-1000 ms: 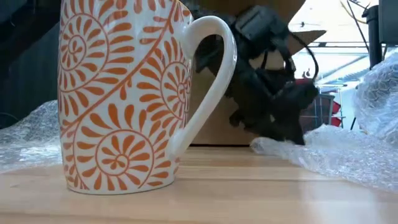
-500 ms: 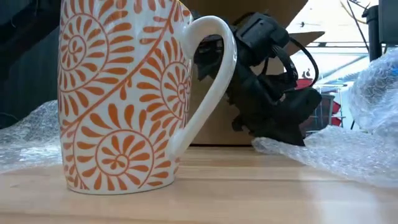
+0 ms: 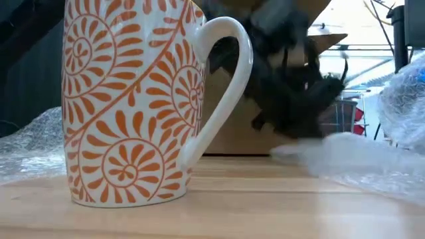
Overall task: Wrap mug
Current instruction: Wrap the red mug with bubble wrap
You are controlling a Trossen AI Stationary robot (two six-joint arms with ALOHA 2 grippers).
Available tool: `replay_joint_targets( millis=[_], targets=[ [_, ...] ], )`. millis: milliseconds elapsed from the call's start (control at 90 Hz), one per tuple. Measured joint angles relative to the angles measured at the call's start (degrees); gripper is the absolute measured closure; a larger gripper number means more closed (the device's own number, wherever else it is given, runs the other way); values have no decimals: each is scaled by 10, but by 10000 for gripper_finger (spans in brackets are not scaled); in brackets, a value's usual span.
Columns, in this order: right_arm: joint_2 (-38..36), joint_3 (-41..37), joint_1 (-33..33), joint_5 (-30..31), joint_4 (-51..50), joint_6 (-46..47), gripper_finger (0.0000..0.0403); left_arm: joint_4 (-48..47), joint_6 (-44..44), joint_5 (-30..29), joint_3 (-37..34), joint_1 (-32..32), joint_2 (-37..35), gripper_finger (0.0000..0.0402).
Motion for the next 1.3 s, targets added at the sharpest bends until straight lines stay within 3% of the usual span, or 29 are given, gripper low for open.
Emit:
replay_joint_targets(
  millis=[211, 456, 644, 889, 1300],
  targets=[
    [0, 0, -1, -2, 0, -14, 350, 51, 70, 2, 0, -25, -33, 402],
    [0, 0, -1, 0, 0, -21, 350, 141, 74, 104, 0, -47, -31, 401],
    [0, 0, -2, 0, 2, -51, 350, 194, 68, 109, 0, -54, -28, 401],
    [0, 0, -2, 0, 2, -63, 348, 192, 68, 111, 1, -54, -28, 401],
    [-30, 0, -4, -1, -1, -55, 252, 182, 69, 112, 1, -54, -28, 401]
  ],
)
